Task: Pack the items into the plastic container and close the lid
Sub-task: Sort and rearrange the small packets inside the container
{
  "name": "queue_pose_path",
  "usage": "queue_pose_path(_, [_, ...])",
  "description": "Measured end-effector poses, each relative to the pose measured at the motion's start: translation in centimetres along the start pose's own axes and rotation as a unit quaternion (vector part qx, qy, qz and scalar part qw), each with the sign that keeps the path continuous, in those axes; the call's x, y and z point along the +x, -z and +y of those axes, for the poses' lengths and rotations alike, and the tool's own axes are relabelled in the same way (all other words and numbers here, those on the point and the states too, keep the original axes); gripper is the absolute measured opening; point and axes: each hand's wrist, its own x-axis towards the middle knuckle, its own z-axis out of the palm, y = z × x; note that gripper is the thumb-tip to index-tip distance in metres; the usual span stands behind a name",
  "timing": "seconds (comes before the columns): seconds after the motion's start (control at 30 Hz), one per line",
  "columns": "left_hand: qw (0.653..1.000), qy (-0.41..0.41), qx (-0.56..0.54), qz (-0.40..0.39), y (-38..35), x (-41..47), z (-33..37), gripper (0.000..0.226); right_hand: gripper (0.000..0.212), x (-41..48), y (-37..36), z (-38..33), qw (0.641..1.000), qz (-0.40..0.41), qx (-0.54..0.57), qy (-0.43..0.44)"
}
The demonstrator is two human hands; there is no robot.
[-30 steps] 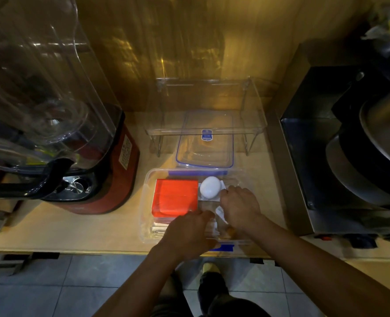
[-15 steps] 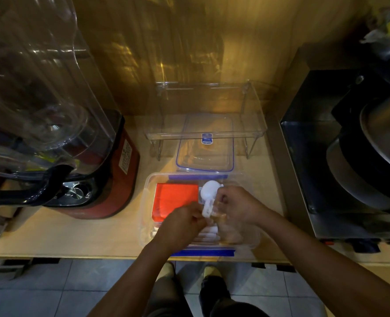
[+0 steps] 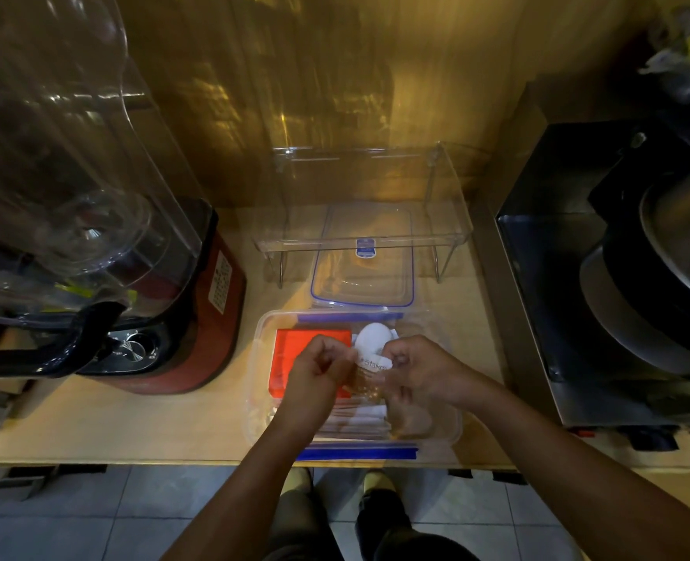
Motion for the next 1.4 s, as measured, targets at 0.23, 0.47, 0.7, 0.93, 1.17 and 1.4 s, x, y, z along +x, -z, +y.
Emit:
queue_pose_path(0.23, [0.998, -0.011, 0.066, 0.013, 0.1, 0.0, -0.4, 0.018, 0.009, -0.2, 0.3, 0.0, 0.998, 0.031, -0.047, 0.011])
queue_pose_path(0.47, [0.992, 0.011, 0.078, 0.102, 0.2, 0.6, -1.3, 0.02, 0.028, 0.8, 1.4, 1.0, 0.813, 0.059, -0.577, 0.05])
queue_pose_path(0.7, [0.993, 0.028, 0.086, 0.082, -0.3, 0.4, -1.9, 0.021, 0.027, 2.7, -0.5, 1.1, 0.699, -0.009, -0.713, -0.046])
queue_pose_path(0.93, [0.992, 0.031, 0.085, 0.087, -0.2, 0.1, -2.1, 0.017, 0.031, 3.1, -0.1, 1.1, 0.731, -0.014, -0.682, -0.017])
queue_pose_path(1.17, [0.994, 0.03, 0.071, 0.081, -0.3, 0.0, -1.6, 0.014, 0.038, 2.4, 0.8, 0.0, 0.798, -0.095, -0.595, -0.01])
queue_pose_path(1.4, [0.993, 0.018, 0.061, 0.096, -0.5, 0.2, -0.9, 0.015, 0.013, 0.3, 3.1, -2.9, 0.938, -0.088, -0.334, 0.019])
